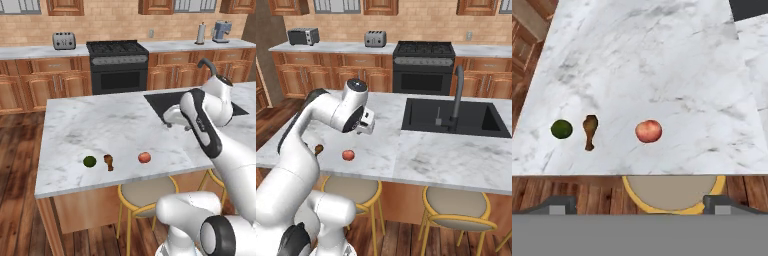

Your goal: Open the fridge, remove the peach, lime, and chicken drumstick, and place them on any counter.

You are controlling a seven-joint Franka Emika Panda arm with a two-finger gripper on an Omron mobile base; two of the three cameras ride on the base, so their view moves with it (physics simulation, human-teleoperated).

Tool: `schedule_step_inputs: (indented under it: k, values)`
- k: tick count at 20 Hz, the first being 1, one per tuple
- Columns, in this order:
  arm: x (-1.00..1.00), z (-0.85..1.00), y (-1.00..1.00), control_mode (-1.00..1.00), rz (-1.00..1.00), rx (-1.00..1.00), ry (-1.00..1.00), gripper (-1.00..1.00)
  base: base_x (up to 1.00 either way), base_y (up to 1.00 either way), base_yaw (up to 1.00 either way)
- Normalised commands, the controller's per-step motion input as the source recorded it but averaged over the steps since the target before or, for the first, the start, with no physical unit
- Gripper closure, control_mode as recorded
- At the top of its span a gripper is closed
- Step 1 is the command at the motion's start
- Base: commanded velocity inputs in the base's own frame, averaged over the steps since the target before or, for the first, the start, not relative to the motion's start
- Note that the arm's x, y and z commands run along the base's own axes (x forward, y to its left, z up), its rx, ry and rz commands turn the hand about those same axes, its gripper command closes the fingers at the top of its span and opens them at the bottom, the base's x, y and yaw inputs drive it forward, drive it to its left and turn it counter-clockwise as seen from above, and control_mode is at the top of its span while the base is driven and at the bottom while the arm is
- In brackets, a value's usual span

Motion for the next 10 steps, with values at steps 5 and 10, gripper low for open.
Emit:
schedule_step_inputs:
  k: [5,10]
  values:
    - [-0.82,1.00,-0.01,-1.00,-0.07,-0.08,-0.05,-1.00,0.00,0.00,0.00]
    - [-0.86,1.00,-0.01,-1.00,-0.08,-0.09,-0.14,-1.00,0.00,0.00,0.00]
